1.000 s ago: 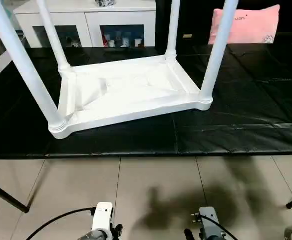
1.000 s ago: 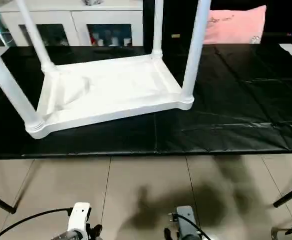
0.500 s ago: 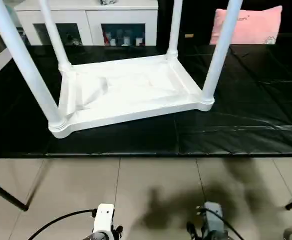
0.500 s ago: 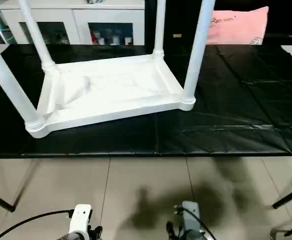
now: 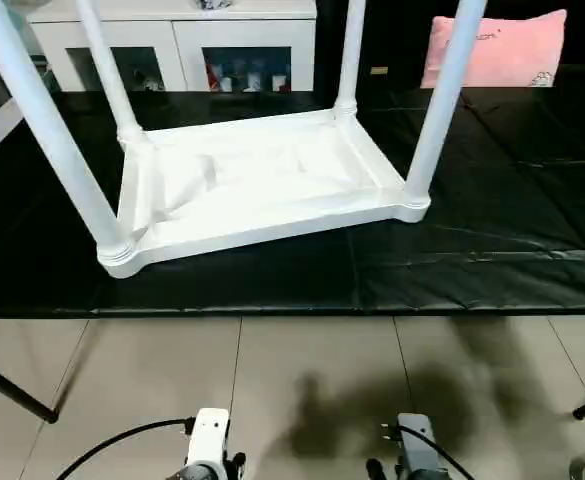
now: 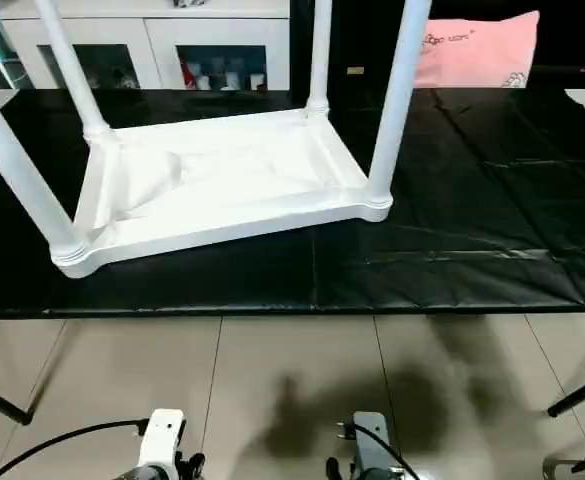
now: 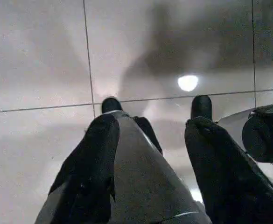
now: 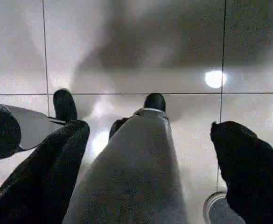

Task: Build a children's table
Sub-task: Rotate leg to tighten

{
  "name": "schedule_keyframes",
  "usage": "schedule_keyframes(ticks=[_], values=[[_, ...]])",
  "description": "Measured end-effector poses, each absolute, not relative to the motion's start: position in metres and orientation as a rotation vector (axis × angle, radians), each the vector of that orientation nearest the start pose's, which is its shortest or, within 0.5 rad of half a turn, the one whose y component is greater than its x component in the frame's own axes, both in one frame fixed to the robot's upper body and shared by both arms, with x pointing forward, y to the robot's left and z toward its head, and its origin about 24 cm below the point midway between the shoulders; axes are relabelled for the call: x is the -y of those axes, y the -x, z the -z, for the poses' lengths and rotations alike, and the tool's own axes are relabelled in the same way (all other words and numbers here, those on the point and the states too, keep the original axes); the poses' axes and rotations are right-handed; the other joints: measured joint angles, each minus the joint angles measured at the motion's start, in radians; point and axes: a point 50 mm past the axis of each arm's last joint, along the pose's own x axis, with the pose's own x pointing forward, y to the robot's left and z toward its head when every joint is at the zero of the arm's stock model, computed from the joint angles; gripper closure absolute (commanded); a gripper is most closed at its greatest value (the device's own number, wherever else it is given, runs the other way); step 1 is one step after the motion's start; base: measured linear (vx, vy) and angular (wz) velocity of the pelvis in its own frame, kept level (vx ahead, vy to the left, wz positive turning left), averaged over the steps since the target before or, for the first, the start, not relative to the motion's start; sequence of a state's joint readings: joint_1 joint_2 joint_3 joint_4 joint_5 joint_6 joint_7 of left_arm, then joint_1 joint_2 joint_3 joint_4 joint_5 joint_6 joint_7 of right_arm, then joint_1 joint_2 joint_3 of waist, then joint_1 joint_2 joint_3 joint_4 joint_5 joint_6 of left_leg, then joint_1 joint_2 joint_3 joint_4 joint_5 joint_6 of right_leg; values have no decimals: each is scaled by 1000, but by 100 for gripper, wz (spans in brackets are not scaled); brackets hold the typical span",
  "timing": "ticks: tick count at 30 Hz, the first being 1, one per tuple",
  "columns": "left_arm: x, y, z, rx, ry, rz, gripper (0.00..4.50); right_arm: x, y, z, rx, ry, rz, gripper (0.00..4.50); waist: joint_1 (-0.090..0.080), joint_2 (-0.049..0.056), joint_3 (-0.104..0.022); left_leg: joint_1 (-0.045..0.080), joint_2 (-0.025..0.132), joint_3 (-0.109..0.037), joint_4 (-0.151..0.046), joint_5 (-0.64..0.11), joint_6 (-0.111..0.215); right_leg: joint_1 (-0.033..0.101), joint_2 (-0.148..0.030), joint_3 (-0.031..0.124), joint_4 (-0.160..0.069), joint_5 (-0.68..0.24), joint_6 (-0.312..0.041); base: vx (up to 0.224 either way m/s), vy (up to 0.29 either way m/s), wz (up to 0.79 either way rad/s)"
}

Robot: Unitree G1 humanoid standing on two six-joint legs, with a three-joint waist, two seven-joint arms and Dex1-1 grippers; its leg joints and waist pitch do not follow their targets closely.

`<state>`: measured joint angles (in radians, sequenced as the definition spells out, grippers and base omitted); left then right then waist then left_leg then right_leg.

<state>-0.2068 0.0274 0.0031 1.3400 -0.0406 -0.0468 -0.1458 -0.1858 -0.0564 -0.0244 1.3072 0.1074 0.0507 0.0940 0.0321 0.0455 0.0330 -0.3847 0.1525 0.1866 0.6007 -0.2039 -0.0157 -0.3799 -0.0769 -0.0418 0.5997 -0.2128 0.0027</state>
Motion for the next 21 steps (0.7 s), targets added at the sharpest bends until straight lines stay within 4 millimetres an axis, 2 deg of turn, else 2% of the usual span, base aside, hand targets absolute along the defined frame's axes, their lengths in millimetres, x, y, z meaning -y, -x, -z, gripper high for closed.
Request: schedule_keyframes(ticks=[21], values=[[-147,-152,156,-1093,54,137,190,165,-143,159,-1174,-89,-5,0,0,0,0,0,0,1,-3,0,0,0,0,0,-3,0,0,0,0,0]])
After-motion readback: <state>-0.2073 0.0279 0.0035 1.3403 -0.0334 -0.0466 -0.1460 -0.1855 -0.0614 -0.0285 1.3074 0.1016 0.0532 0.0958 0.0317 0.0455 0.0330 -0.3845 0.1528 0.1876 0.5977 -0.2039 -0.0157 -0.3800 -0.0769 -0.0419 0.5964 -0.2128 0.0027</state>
